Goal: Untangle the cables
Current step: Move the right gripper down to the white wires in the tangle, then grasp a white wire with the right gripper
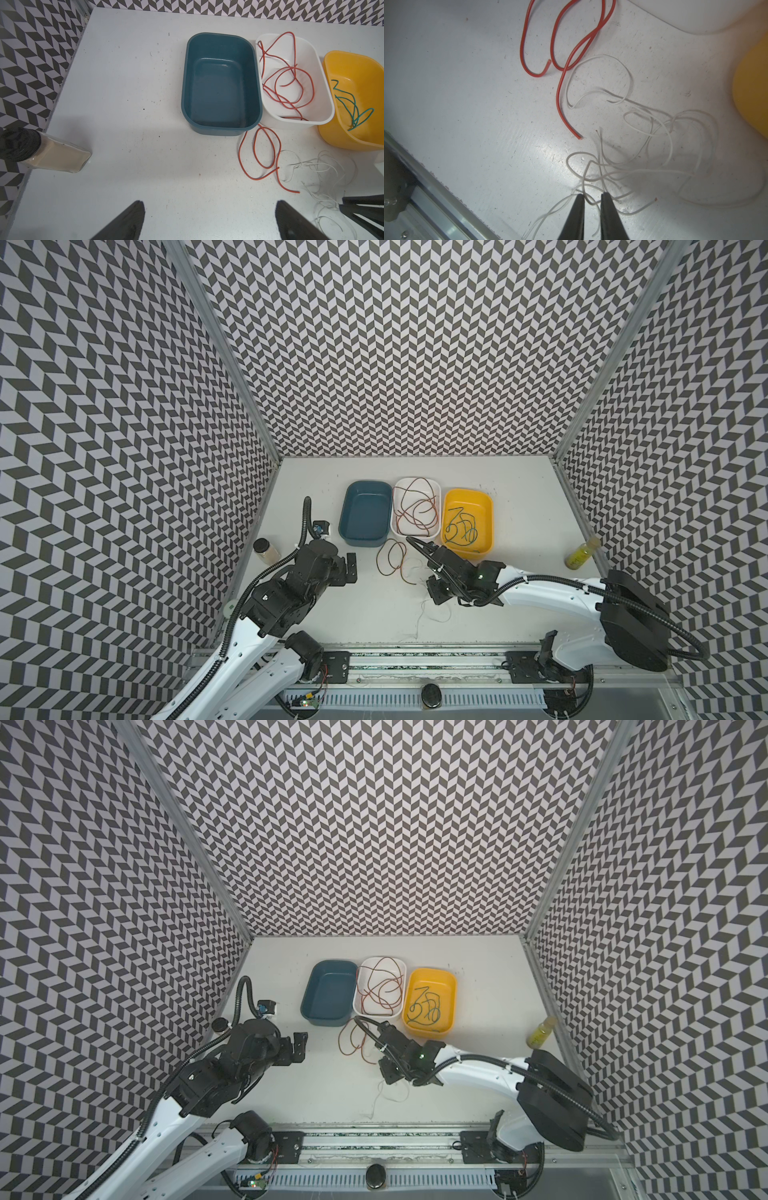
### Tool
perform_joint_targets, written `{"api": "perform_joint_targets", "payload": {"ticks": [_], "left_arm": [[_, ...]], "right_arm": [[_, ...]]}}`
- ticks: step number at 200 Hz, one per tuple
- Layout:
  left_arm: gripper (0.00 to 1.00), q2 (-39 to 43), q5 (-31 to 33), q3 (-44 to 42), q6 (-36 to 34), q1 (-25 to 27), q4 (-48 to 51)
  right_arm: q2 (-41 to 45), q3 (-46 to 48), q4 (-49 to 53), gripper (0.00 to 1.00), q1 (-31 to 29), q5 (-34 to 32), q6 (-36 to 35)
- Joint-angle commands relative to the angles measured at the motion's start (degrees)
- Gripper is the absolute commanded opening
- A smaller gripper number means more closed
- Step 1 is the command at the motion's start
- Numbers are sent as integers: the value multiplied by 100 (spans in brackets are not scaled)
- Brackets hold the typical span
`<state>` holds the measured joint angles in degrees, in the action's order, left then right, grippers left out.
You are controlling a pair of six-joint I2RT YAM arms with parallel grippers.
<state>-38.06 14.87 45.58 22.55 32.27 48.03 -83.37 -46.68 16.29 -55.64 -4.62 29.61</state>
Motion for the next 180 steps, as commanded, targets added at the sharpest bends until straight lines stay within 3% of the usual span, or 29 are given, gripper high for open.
{"api": "perform_joint_targets", "payload": {"ticks": [1, 100, 143, 180], "left_arm": [[100, -5, 24, -49, -13, -10, -39], [100, -17, -6, -49, -13, -10, -39], [100, -28, -11, -49, -21, -10, -39], [100, -27, -17, -49, -15, -11, -48]], "right_arm": [[-40, 50, -145, 13, -34, -131, 47], [-226, -52, -23, 15, -35, -93, 65], [-100, -52, 23, 24, -33, 0, 158], [102, 157, -196, 27, -43, 53, 257]]}}
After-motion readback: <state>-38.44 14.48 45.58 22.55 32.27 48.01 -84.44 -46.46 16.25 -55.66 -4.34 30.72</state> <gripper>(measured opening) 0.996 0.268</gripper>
